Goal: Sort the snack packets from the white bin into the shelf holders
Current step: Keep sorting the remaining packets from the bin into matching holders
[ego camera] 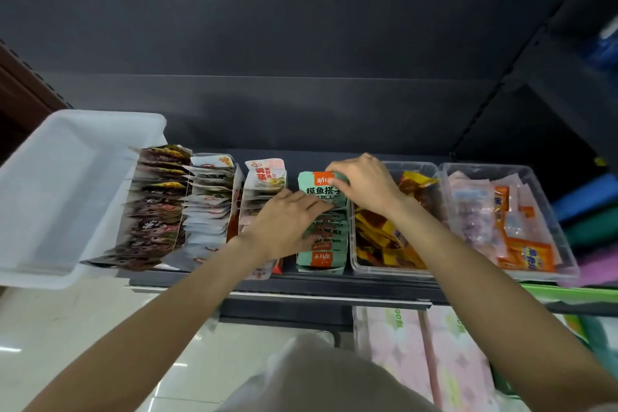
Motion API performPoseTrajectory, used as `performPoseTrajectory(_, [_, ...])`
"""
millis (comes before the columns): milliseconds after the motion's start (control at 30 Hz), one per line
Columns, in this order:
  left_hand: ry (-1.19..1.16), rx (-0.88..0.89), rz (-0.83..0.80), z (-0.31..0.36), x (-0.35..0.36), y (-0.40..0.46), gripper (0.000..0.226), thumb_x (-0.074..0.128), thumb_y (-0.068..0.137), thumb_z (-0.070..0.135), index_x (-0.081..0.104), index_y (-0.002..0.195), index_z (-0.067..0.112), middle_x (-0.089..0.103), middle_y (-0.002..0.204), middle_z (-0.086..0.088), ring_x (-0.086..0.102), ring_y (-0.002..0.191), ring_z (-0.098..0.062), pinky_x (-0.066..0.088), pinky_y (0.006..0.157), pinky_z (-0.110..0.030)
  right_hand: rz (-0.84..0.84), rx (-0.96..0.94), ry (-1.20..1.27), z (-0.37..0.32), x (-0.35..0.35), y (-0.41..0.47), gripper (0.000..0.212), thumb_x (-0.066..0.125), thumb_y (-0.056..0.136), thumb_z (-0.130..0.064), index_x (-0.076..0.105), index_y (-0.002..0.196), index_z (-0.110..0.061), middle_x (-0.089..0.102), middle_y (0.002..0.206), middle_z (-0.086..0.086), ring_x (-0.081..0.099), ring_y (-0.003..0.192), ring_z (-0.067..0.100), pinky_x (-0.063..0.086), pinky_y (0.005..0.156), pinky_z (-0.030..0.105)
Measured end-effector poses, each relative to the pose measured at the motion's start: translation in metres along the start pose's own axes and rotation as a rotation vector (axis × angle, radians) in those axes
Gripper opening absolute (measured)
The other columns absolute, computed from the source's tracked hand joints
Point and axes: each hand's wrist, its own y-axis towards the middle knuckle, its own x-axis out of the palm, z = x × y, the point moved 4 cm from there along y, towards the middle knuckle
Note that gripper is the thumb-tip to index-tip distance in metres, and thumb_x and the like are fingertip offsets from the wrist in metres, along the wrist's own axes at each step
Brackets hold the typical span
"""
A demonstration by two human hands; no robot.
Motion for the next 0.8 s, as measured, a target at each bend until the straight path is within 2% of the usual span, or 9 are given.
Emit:
performPoseTrajectory(100, [-0.142,-0.052,0.156,-0.008,-0.008,0.004,0.026,0.069,0.084,0.023,0.069,0.11,0.021,0.07,0.102,0.001,0.068,0.087,-0.021,0.057,0.071,-0.036,-0.047,-0.016,0.04,-0.002,-0.006,-0.006,0.031,0.054,0.095,-0.035,0.06,0.123,-0.023,0.067,0.117,-0.003,0.062,0.105,0.014,0.043,0.098,0.035])
performPoseTrajectory(233, [-0.198,-0.184,0.164,-0.017,-0.013,0.013,0.022,0.058,0.092,0.03,0.068,0.111,0.027,0.071,0.105,0.004,0.066,0.093,-0.019,0.052,0.078,-0.035,-0.155,0.018,0.21,-0.006,-0.009,-0.029,0.059,0.046,0.091,-0.055,0.039,0.143,-0.027,0.05,0.141,-0.002,0.048,0.127,0.016,0.04,0.105,0.039])
performPoseTrajectory(333, [-0.252,-0.226,0.179,-0.022,-0.01,0.016,0.019,0.06,0.09,0.032,0.068,0.107,0.03,0.072,0.099,0.006,0.067,0.089,-0.017,0.052,0.077,-0.033,-0.208,0.009,0.089,-0.013,-0.001,-0.042,0.075,0.056,0.086,-0.055,0.024,0.149,-0.029,0.04,0.148,-0.002,0.036,0.135,0.017,0.026,0.111,0.035])
performPoseTrajectory(433, [-0.304,-0.222,0.289,-0.021,-0.015,0.011,0.016,0.072,0.081,0.023,0.068,0.096,0.022,0.071,0.087,0.007,0.068,0.078,-0.016,0.055,0.066,-0.034,-0.054,-0.006,0.039,-0.016,-0.001,-0.04,0.064,0.064,0.087,-0.037,0.033,0.142,-0.024,0.053,0.136,0.002,0.048,0.125,0.019,0.033,0.106,0.034])
performPoseTrajectory(500, [-0.275,-0.14,0.427,-0.013,-0.024,0.003,0.02,0.076,0.075,0.019,0.064,0.09,0.018,0.066,0.084,0.006,0.063,0.075,-0.014,0.054,0.059,-0.029,-0.022,-0.002,0.056,-0.015,-0.001,-0.037,0.058,0.067,0.086,-0.033,0.038,0.135,-0.023,0.058,0.129,0.001,0.054,0.119,0.019,0.037,0.102,0.034])
performPoseTrajectory(567, [-0.26,-0.003,0.457,0.001,-0.029,-0.007,0.022,0.075,0.073,0.025,0.062,0.088,0.017,0.063,0.085,0.004,0.059,0.077,-0.013,0.05,0.06,-0.024,-0.022,-0.006,0.068,-0.014,0.0,-0.036,0.054,0.068,0.085,-0.032,0.039,0.13,-0.025,0.06,0.125,-0.001,0.056,0.116,0.018,0.038,0.101,0.035])
performPoseTrajectory(667, [-0.193,0.114,0.221,0.017,-0.018,-0.017,0.038,0.076,0.072,0.04,0.06,0.1,0.019,0.063,0.1,0.002,0.059,0.091,-0.015,0.054,0.07,-0.029,-0.024,-0.006,0.085,-0.014,-0.003,-0.036,0.053,0.069,0.084,-0.032,0.04,0.129,-0.026,0.06,0.125,-0.003,0.056,0.116,0.017,0.04,0.1,0.034])
performPoseTrajectory(733, [-0.121,0.088,0.008,0.018,-0.007,-0.018,0.051,0.069,0.078,0.046,0.052,0.118,0.019,0.056,0.12,0.001,0.052,0.11,-0.016,0.047,0.085,-0.029,-0.027,-0.003,0.072,-0.015,-0.005,-0.036,0.054,0.068,0.085,-0.033,0.04,0.131,-0.026,0.06,0.126,-0.003,0.056,0.116,0.016,0.041,0.099,0.034])
performPoseTrajectory(800, [-0.081,0.073,-0.088,0.014,-0.001,-0.017,0.056,0.064,0.082,0.047,0.043,0.127,0.021,0.048,0.129,0.002,0.044,0.117,-0.015,0.041,0.09,-0.028,-0.029,-0.004,0.065,-0.016,-0.005,-0.036,0.053,0.067,0.086,-0.034,0.04,0.131,-0.026,0.06,0.126,-0.004,0.056,0.116,0.016,0.041,0.099,0.034])
